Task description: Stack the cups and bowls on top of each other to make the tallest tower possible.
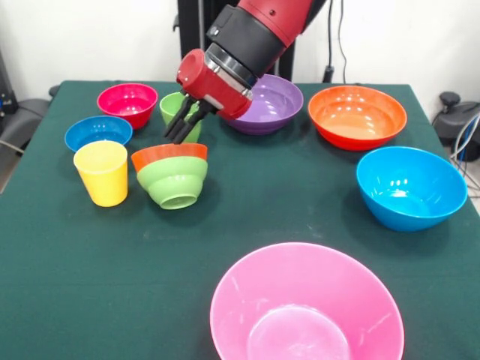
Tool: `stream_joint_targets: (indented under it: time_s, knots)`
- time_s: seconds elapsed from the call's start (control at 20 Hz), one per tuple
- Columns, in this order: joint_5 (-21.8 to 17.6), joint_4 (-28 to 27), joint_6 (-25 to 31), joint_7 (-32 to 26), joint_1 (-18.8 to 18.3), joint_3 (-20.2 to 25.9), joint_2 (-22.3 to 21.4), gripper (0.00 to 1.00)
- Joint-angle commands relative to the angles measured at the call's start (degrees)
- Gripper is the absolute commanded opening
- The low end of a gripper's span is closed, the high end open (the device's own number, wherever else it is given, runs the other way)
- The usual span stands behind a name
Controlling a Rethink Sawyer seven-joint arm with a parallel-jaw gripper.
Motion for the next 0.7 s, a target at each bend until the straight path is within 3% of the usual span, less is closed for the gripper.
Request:
stream_joint_targets:
  time_s: [0.05, 0.4, 0.7]
  knots:
    - [-3.7, 4.3, 6.2, -0.4, -1.1, 10.6, -1.7, 0.00]
    - [-4.6, 10.1, 5.2, 1.0, -3.9, 14.2, -6.9, 0.00]
    - [-4.7, 10.5, 4.4, 2.3, -4.1, 15.3, -5.4, 0.00]
